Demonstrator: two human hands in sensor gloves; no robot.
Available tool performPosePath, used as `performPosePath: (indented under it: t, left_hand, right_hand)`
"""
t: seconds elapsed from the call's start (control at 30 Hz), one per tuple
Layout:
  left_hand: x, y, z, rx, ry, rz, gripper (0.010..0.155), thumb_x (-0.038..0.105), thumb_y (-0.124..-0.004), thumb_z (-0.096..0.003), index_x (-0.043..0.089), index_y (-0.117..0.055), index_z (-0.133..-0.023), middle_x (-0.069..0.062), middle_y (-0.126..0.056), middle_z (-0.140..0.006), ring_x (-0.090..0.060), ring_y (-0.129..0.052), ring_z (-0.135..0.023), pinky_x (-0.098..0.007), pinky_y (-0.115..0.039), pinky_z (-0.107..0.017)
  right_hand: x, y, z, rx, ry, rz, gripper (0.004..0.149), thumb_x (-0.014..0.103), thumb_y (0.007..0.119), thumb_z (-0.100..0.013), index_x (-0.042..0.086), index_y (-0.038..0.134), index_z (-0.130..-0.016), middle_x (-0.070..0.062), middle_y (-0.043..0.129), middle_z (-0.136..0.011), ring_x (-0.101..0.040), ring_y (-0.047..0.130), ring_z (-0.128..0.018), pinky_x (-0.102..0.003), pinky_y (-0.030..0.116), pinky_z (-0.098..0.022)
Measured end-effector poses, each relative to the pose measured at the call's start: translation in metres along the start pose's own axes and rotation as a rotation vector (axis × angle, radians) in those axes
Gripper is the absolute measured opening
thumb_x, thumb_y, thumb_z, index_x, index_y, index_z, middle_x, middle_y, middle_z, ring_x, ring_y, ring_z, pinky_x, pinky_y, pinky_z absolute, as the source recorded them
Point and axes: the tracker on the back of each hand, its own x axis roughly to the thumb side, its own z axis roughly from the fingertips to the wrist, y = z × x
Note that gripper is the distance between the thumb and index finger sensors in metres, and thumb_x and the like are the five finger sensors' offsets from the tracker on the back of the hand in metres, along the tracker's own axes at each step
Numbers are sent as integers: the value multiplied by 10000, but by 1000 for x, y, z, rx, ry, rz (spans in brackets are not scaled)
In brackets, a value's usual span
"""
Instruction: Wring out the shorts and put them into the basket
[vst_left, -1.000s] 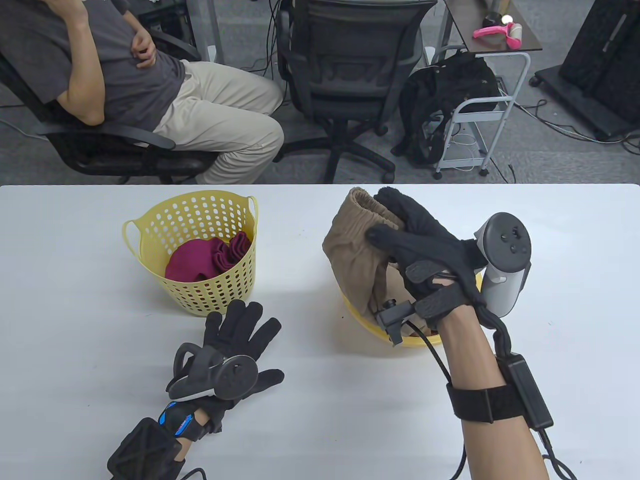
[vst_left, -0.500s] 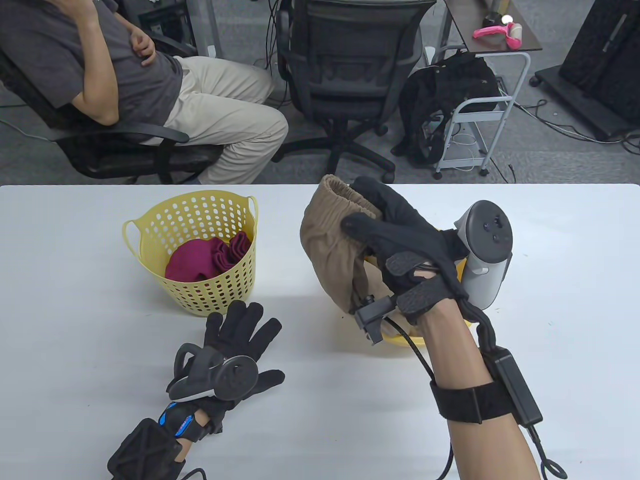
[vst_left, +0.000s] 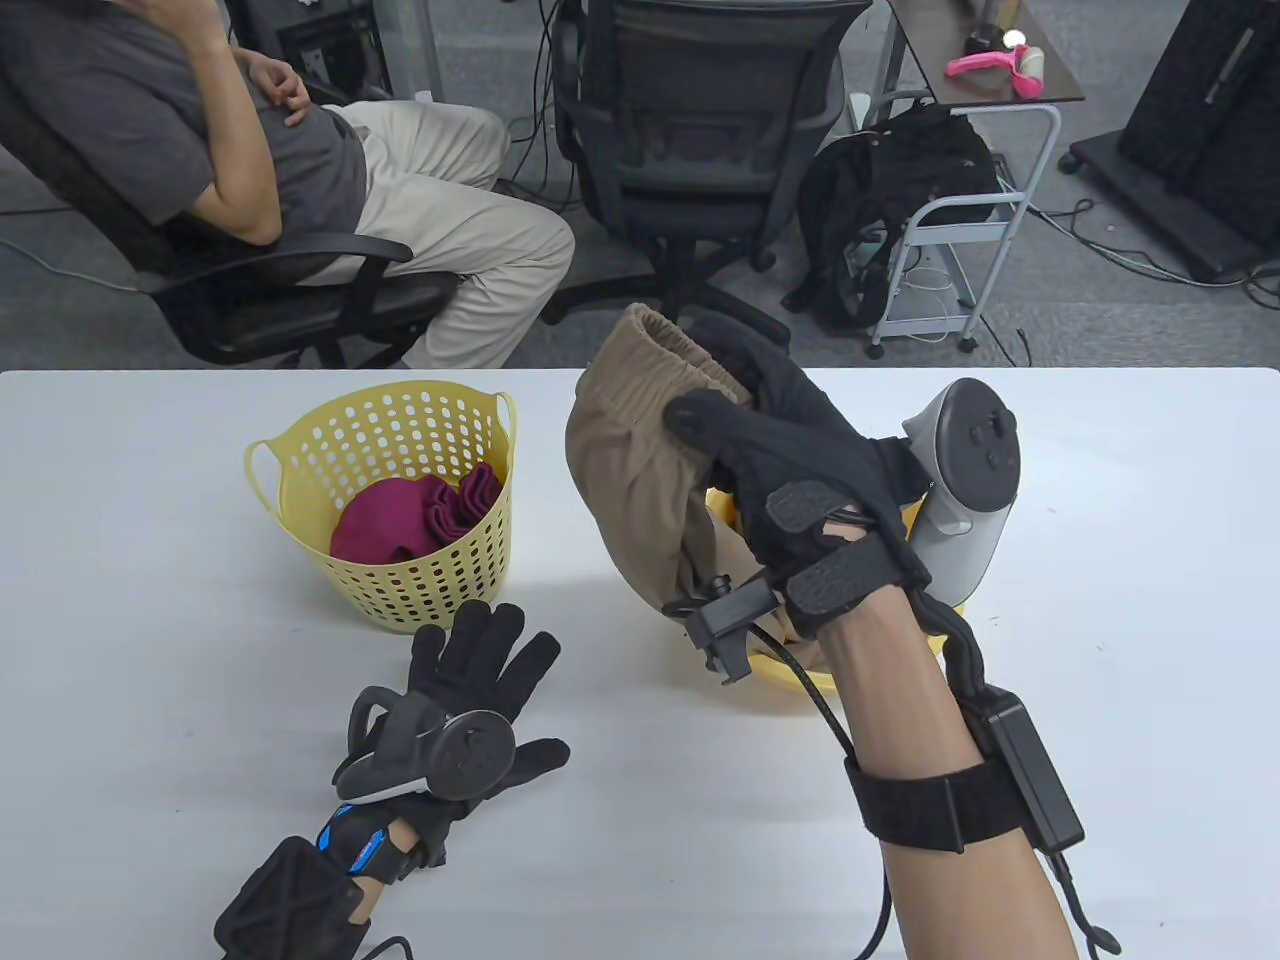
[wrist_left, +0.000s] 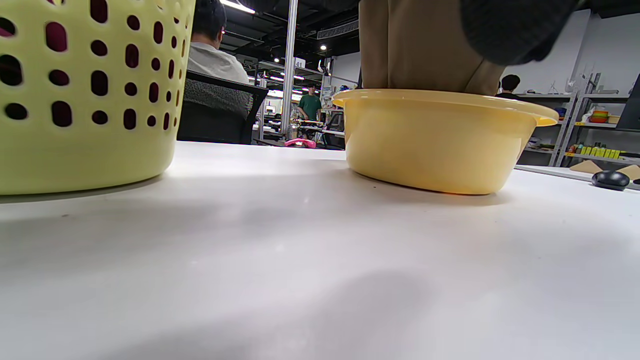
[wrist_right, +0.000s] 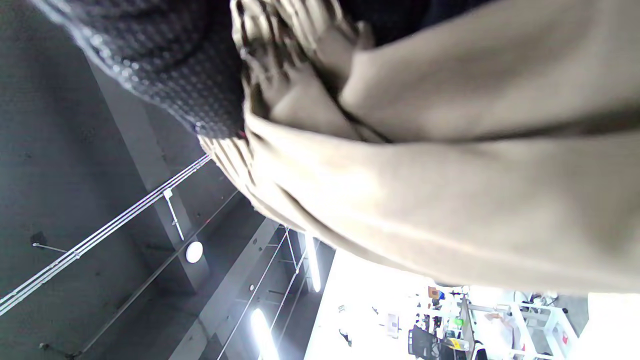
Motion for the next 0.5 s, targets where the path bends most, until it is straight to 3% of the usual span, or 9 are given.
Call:
performPosePath:
  t: [0.5]
  left_hand:
    - [-2, 0, 1, 16, 5, 21, 993, 673, -701, -500, 128, -213, -1172, -338, -223, -1238, -655, -273, -1106, -817, -276, -656]
  right_hand:
    - [17, 20, -1, 49, -31, -64, 699, 418, 882, -541, 51, 565, -1045, -202, 803, -897, -360, 973, -697, -446, 868, -547]
